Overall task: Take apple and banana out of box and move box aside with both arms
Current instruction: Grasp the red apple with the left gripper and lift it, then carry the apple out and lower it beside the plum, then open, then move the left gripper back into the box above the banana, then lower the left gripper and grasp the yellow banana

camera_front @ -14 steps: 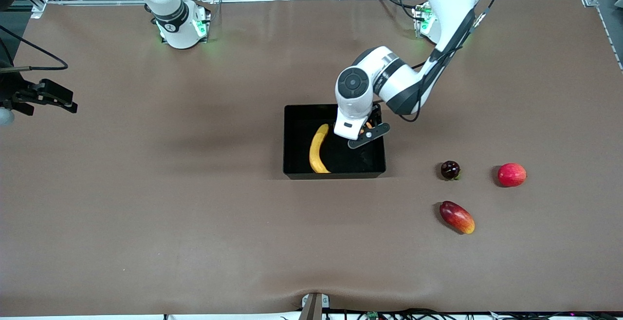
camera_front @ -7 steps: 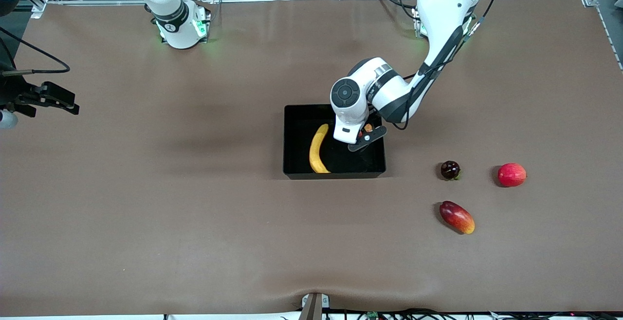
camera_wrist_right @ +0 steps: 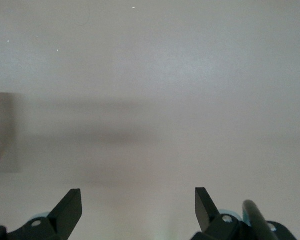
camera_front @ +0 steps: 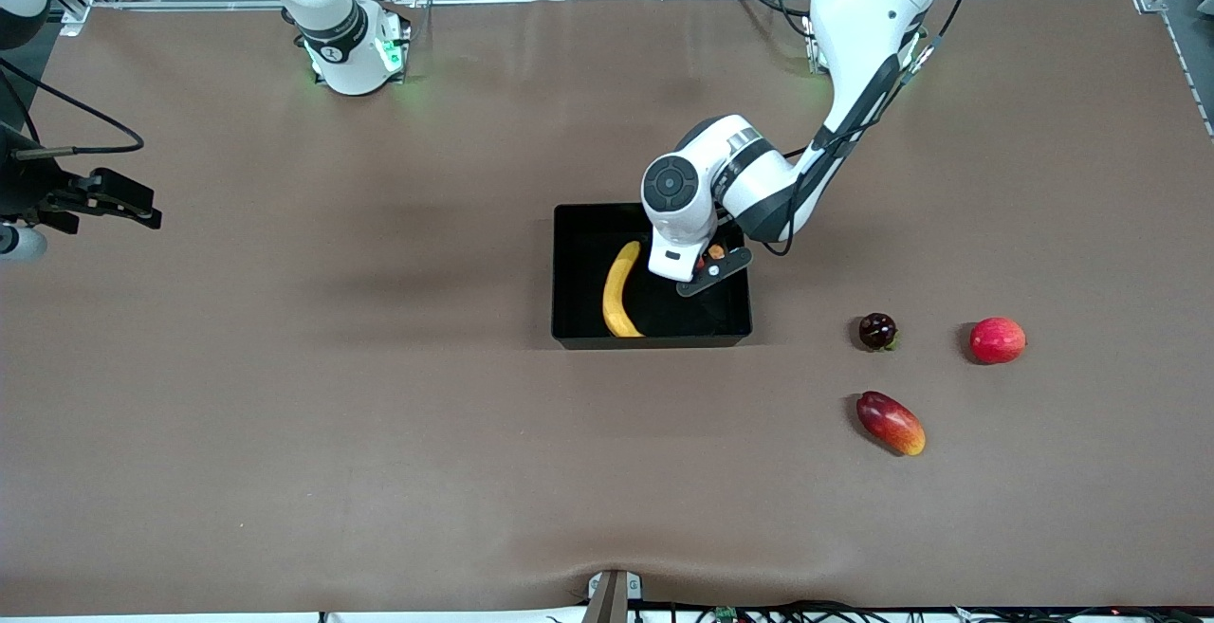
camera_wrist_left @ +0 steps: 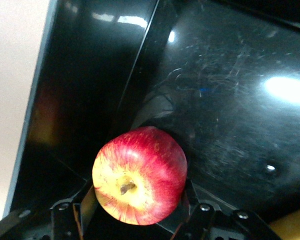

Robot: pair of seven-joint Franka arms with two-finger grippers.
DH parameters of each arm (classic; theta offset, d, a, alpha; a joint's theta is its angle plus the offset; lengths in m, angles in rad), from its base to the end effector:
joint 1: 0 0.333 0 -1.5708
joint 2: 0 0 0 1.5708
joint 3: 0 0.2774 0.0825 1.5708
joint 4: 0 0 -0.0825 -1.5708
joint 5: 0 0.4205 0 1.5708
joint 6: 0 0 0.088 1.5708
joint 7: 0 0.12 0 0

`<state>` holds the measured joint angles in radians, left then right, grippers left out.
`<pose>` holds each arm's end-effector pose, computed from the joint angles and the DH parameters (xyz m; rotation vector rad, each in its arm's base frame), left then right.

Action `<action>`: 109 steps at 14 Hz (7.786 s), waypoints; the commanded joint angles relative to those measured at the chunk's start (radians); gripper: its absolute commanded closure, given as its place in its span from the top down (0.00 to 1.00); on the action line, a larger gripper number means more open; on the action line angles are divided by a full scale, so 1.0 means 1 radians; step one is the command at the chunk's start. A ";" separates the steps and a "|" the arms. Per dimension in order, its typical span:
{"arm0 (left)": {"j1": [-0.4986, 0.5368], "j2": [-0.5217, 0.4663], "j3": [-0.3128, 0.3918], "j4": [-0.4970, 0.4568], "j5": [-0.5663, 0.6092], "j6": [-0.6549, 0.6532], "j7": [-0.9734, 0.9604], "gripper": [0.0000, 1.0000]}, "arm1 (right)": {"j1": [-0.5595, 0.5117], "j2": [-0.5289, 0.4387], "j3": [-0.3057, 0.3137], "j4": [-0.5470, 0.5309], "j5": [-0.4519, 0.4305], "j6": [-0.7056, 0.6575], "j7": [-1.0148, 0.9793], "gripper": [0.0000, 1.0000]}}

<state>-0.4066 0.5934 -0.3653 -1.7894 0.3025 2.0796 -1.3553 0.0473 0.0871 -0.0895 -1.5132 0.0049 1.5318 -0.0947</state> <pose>0.4633 -0.4258 0.1492 -2.8349 -0.6228 0.1317 0.6081 -0.0232 0.5467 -3.1369 -0.0825 0.1070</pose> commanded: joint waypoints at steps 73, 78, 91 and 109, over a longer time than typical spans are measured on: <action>0.221 0.078 -0.311 0.277 0.201 -0.150 0.371 1.00 | 0.014 0.037 0.045 0.033 0.006 -0.032 0.000 1.00; 0.184 0.138 -0.310 0.277 0.198 -0.001 0.357 1.00 | 0.026 0.039 0.043 0.028 0.001 -0.030 -0.003 1.00; -0.049 0.261 -0.106 0.283 0.194 0.175 0.280 1.00 | 0.019 0.048 0.043 0.030 0.001 -0.033 -0.010 1.00; -0.038 0.235 -0.106 0.314 0.199 0.180 0.303 0.00 | 0.023 0.098 0.043 0.021 0.003 -0.087 0.000 1.00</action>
<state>-0.4483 0.8647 -0.4771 -1.4764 0.4930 2.2693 -1.0589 0.0704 0.1743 -0.0496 -1.5018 0.0047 1.4603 -0.0947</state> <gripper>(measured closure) 0.630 0.000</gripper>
